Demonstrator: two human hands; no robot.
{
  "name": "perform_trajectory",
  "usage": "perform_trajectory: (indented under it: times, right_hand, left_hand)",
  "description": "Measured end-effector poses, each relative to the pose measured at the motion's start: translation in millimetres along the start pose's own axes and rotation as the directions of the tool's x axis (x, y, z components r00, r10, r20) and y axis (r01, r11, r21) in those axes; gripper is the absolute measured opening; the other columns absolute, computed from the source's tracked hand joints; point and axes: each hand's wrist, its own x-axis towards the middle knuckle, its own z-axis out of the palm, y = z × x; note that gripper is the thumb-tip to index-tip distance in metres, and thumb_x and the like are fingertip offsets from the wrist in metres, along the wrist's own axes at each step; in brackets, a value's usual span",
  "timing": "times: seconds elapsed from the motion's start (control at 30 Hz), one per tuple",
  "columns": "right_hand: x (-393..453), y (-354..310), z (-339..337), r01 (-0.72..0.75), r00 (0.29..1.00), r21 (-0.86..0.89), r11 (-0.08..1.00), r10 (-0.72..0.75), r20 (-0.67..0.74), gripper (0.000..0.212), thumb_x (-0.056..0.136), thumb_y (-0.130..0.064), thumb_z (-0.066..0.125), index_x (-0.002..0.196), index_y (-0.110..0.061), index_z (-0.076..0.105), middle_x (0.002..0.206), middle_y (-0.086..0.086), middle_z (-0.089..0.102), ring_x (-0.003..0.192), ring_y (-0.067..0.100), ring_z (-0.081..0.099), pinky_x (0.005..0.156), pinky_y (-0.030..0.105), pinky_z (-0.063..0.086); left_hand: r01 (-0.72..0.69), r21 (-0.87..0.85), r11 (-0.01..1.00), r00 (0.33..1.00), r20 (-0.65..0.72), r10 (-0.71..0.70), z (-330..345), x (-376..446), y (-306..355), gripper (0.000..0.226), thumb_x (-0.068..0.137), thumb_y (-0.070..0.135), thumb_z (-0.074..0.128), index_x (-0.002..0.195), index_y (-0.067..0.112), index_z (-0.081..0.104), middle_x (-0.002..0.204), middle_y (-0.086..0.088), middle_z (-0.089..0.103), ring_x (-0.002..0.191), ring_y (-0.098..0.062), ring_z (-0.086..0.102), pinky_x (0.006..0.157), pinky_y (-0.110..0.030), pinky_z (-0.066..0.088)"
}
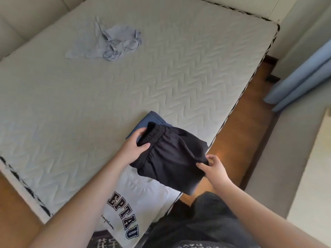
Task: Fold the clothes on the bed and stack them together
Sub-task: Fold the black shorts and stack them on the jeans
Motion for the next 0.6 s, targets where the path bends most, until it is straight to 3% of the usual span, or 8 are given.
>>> perform_trajectory:
  times: [0.1,0.2,0.3,0.53,0.6]
  right_hand:
    - [36.5,2.7,18.6,-0.106,0.994,0.017,0.994,0.106,0.028,0.033,0.081,-0.015,0.077,0.103,-0.025,0.054,0.103,0.003,0.071,0.093,0.024,0.07,0.088,0.047,0.057]
    - [73.1,6.8,36.4,-0.196,0.979,0.002,0.981,0.196,0.057,0.038,0.081,-0.021,0.078,0.109,-0.027,0.053,0.104,0.001,0.069,0.093,0.022,0.07,0.08,0.037,0.06]
    - [108.3,11.0,52.0,-0.261,0.963,-0.019,0.965,0.262,0.061,0.035,0.085,-0.021,0.075,0.111,-0.026,0.052,0.107,0.0,0.065,0.094,0.02,0.067,0.074,0.03,0.058]
    - [180.0,37.3,79.2,-0.354,0.933,-0.082,0.932,0.358,0.031,0.03,0.088,-0.017,0.071,0.112,-0.02,0.052,0.113,0.004,0.061,0.094,0.021,0.064,0.085,0.034,0.057]
    - [194.7,43.5,84.2,-0.342,0.937,-0.184,0.921,0.35,0.012,0.031,0.09,-0.018,0.069,0.115,-0.019,0.05,0.118,0.005,0.06,0.09,0.019,0.063,0.076,0.028,0.056]
  left_hand:
    - [0.036,0.024,0.999,0.999,0.022,-0.036,-6.0,34.5,-5.2,0.056,0.09,0.004,0.066,0.137,0.027,0.048,0.13,0.019,0.055,0.122,0.006,0.05,0.112,-0.022,0.034]
    - [0.06,0.095,0.994,0.997,0.034,-0.063,-10.7,70.1,-14.1,0.055,0.09,0.004,0.066,0.137,0.027,0.048,0.124,0.025,0.053,0.12,0.003,0.05,0.095,-0.003,0.032]
    - [0.093,0.145,0.985,0.994,0.044,-0.101,-11.6,103.1,-29.2,0.054,0.09,0.006,0.067,0.134,0.032,0.048,0.124,0.023,0.054,0.119,0.0,0.049,0.098,-0.012,0.032]
    - [0.174,0.199,0.964,0.98,0.057,-0.189,2.5,174.2,-81.1,0.055,0.091,0.007,0.065,0.135,0.032,0.045,0.128,0.018,0.052,0.126,-0.009,0.049,0.104,-0.024,0.034]
    - [0.182,0.283,0.942,0.981,0.017,-0.195,11.1,187.9,-98.3,0.058,0.09,0.009,0.066,0.139,0.031,0.042,0.133,0.013,0.052,0.128,-0.014,0.05,0.106,-0.03,0.037]
